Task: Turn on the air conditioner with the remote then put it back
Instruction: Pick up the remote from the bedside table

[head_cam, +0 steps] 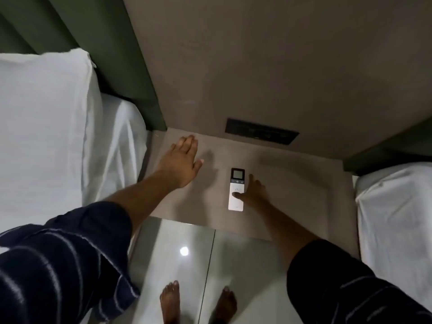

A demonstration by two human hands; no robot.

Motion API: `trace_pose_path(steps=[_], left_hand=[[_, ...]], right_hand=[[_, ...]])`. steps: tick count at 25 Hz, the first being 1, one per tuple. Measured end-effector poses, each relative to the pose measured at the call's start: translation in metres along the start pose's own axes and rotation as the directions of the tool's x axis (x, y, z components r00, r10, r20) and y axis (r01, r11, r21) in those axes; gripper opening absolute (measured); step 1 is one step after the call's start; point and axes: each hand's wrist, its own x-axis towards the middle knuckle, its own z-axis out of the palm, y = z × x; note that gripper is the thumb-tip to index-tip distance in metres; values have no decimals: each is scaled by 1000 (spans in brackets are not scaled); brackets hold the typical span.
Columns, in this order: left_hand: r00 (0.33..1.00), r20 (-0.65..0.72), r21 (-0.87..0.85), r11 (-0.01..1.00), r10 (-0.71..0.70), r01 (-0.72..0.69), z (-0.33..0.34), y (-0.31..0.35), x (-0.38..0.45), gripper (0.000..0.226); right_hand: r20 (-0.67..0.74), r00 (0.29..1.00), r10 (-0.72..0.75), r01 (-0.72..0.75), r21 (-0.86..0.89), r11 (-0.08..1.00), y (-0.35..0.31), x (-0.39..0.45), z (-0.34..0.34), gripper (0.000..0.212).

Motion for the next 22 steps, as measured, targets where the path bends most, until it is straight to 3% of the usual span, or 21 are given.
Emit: trace_pose_path(steps=[5,9,14,18,22], left_hand=[[998,51,19,999,-44,43,49,-27,7,68],[994,66,-46,995,-82,85,57,-33,-1,68],[990,108,-52,994,-90,96,38,-37,-38,69],[988,97,6,993,-121,121,-30,-52,-98,69],[964,-62,89,960,-260,265,-151,-81,-180,68]], right_hand=[[6,999,32,-31,-176,984,4,35,69,105],[-11,1000,14,-16,-256,966,9,46,84,98],[67,995,-70,84,-230,970,9,-9,72,82],[16,971,-238,237,-174,956,-48,-95,22,76],[-32,832,-554,535,-214,817,-155,-193,-50,64]])
